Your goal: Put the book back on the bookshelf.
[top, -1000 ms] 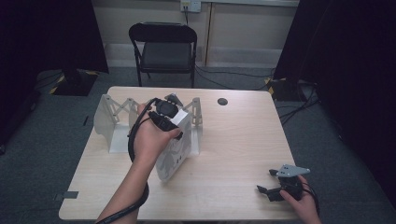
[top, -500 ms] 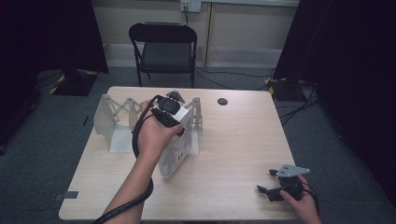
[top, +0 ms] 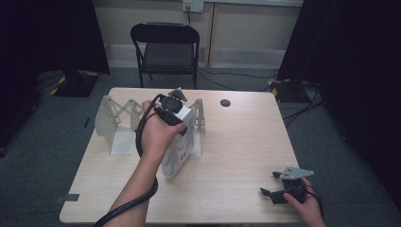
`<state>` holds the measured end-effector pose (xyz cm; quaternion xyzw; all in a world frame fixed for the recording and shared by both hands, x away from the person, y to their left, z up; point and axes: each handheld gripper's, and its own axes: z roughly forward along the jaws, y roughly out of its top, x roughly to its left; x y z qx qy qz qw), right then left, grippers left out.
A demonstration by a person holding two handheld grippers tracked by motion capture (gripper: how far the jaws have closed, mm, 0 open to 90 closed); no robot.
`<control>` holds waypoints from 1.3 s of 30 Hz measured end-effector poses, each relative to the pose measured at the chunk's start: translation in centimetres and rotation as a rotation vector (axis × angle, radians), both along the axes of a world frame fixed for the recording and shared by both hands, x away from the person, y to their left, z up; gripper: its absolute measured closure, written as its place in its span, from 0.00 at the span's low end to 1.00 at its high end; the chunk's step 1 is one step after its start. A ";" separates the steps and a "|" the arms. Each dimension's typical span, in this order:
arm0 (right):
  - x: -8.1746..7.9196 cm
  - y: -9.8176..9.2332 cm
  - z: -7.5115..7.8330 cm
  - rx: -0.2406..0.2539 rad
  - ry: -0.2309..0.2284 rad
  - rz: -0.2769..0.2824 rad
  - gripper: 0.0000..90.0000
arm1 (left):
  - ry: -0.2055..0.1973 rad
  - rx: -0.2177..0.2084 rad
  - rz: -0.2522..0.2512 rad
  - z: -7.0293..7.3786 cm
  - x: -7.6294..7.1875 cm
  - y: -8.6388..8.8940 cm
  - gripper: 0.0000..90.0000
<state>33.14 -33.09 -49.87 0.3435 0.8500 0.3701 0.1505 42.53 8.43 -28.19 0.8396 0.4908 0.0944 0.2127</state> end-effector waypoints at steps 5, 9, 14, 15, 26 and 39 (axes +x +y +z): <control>0.0 0.0 0.0 0.000 0.000 0.000 0.15 | 0.001 -0.003 0.010 0.0 0.2 -0.1 0.59; 0.0 0.0 0.0 0.000 0.000 0.000 0.15 | 0.002 -0.004 0.014 0.1 0.5 0.0 0.59; 0.0 0.0 0.0 0.000 0.000 0.000 0.15 | 0.002 -0.004 0.027 -0.1 0.7 0.0 0.59; 0.0 0.0 0.0 0.000 0.000 0.000 0.15 | 0.002 0.000 0.023 -0.1 0.7 0.0 0.59; 0.0 0.0 0.0 0.000 0.000 0.000 0.15 | 0.000 -0.003 0.049 -0.4 1.0 0.0 0.59; 0.0 0.0 0.0 0.001 0.000 -0.001 0.15 | -0.006 0.011 0.074 -0.4 1.6 -0.4 0.59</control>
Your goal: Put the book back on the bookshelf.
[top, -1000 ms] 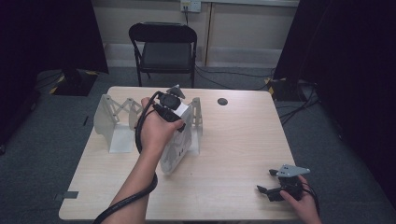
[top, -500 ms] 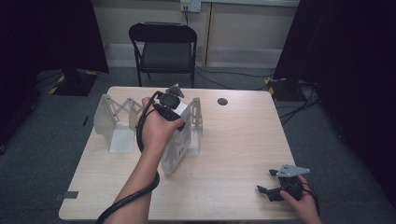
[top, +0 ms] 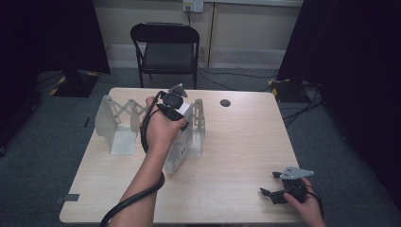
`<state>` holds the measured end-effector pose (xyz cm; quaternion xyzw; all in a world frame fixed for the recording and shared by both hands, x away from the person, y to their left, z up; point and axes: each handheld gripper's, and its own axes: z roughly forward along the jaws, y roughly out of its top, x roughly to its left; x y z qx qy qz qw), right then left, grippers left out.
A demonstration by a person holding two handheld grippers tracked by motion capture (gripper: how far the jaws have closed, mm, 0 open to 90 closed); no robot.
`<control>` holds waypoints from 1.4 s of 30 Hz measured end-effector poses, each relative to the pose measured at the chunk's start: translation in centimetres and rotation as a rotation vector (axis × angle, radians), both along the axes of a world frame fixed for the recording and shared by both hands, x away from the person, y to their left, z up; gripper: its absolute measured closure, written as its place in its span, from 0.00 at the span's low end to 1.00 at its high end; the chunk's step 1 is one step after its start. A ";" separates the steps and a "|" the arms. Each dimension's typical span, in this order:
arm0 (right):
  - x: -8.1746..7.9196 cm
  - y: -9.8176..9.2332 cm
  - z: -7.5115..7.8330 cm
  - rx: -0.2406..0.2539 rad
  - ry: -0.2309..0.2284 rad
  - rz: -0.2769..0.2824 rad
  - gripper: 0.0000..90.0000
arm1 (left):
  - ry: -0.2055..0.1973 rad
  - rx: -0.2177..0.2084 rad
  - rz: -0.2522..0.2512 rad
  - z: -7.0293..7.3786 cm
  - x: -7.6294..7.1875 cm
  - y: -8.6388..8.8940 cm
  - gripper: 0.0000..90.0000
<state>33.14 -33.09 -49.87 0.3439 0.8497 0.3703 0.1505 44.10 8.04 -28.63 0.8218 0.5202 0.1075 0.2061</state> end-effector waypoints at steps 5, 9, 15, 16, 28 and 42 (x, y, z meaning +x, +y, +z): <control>0.0 0.0 0.0 0.000 0.000 0.000 0.15 | 0.007 -0.001 0.009 0.0 0.3 0.0 0.59; 0.0 0.0 0.0 0.000 0.000 0.000 0.15 | 0.002 0.002 0.018 0.2 0.5 -0.1 0.59; 0.0 0.0 0.0 0.000 0.000 0.000 0.15 | 0.006 -0.003 0.031 0.2 0.8 -0.1 0.59; 0.0 0.0 0.0 0.000 0.000 0.000 0.15 | 0.006 -0.003 0.038 0.2 0.8 -0.1 0.59; 0.0 0.0 0.0 0.000 0.001 0.000 0.15 | 0.008 -0.003 0.058 0.0 1.4 -0.8 0.59; 0.0 0.0 0.0 0.000 0.002 -0.001 0.15 | 0.017 0.004 0.075 -0.3 2.2 -1.8 0.59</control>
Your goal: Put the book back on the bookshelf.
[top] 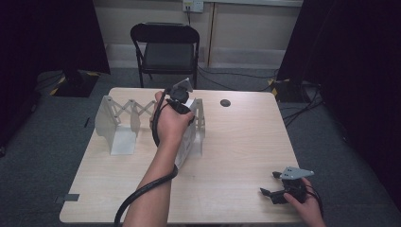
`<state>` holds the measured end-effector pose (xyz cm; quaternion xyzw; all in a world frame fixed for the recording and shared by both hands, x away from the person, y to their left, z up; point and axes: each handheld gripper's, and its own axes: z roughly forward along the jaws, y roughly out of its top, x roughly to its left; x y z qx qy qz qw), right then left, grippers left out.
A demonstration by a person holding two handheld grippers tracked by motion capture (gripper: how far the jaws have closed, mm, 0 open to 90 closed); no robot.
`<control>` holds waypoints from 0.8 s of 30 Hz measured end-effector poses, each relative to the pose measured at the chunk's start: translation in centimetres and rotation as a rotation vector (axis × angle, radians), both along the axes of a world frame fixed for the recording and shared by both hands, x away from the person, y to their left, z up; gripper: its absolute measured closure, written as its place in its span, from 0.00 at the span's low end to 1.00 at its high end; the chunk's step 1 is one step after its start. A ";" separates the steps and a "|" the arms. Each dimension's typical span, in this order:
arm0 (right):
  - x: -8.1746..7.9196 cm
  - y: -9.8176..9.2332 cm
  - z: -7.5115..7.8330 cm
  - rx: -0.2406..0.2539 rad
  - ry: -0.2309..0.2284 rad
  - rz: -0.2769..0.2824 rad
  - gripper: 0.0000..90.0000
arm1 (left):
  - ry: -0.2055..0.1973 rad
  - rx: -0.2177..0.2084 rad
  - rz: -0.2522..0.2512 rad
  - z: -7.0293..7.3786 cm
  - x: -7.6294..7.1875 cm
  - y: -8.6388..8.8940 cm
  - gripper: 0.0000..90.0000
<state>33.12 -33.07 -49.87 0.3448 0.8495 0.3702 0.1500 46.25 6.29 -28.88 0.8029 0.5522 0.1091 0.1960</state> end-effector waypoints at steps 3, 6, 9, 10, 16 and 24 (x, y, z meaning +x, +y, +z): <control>0.0 0.0 0.0 0.000 0.000 0.000 0.15 | 0.002 -0.002 0.011 0.0 0.1 0.0 0.59; 0.0 0.0 0.0 0.000 0.000 0.000 0.15 | 0.006 0.000 0.018 0.1 0.2 0.0 0.59; 0.0 0.0 0.0 0.000 0.000 0.000 0.15 | 0.004 0.004 0.033 0.1 0.3 0.0 0.59; 0.0 0.0 0.0 0.000 0.000 0.000 0.14 | 0.003 0.004 0.035 0.1 0.4 -0.1 0.59; 0.0 0.0 0.0 0.000 0.000 0.001 0.15 | 0.007 0.006 0.058 0.1 0.7 -0.1 0.59; 0.0 0.0 0.0 -0.002 0.001 0.002 0.15 | 0.010 0.005 0.084 -0.1 1.3 -0.7 0.59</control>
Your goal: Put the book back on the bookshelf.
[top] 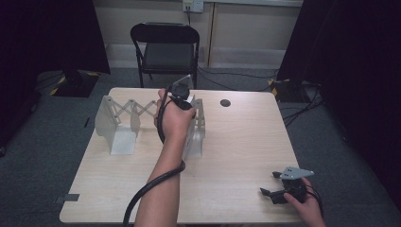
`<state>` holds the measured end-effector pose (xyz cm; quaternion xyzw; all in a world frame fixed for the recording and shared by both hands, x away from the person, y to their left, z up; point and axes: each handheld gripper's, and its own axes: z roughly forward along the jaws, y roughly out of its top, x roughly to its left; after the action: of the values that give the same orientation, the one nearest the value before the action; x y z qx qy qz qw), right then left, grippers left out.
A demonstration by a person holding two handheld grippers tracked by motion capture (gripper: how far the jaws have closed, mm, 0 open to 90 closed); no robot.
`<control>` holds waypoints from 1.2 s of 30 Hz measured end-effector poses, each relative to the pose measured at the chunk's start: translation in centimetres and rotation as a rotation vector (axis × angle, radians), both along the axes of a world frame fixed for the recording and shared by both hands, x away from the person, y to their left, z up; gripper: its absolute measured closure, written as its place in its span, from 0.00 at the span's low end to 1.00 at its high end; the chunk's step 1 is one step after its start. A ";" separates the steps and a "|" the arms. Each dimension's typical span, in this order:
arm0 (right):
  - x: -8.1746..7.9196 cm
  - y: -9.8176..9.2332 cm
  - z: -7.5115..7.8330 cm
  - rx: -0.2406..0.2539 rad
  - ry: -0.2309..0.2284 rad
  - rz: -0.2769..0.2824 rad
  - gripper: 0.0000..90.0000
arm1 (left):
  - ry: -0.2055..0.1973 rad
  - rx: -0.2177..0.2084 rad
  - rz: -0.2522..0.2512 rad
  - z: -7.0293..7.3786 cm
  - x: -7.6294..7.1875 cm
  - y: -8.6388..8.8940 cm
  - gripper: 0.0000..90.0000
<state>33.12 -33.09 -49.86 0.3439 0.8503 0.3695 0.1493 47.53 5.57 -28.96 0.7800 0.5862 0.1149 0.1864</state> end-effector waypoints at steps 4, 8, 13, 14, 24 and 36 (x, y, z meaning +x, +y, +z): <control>0.0 0.0 0.0 0.000 0.000 0.000 0.15 | 0.002 0.001 0.008 0.0 0.1 -0.3 0.59; 0.0 0.0 0.0 0.001 0.003 -0.001 0.15 | 0.003 0.000 0.021 0.0 0.4 -0.4 0.59; 0.0 0.0 0.0 0.000 0.001 0.000 0.14 | 0.001 0.005 0.048 -0.1 0.7 -0.3 0.59; 0.0 0.0 0.0 0.000 0.001 0.000 0.14 | 0.000 0.006 0.049 -0.1 0.7 -0.3 0.59; 0.0 0.0 0.0 0.000 0.002 -0.001 0.14 | 0.001 -0.015 0.078 -0.5 1.3 -0.4 0.59; 0.0 0.0 0.0 0.000 0.001 -0.001 0.14 | -0.005 -0.009 0.100 -0.8 1.9 -0.6 0.59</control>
<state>33.12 -33.09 -49.86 0.3445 0.8501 0.3694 0.1489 49.41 4.93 -29.71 0.7485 0.6246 0.1232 0.1855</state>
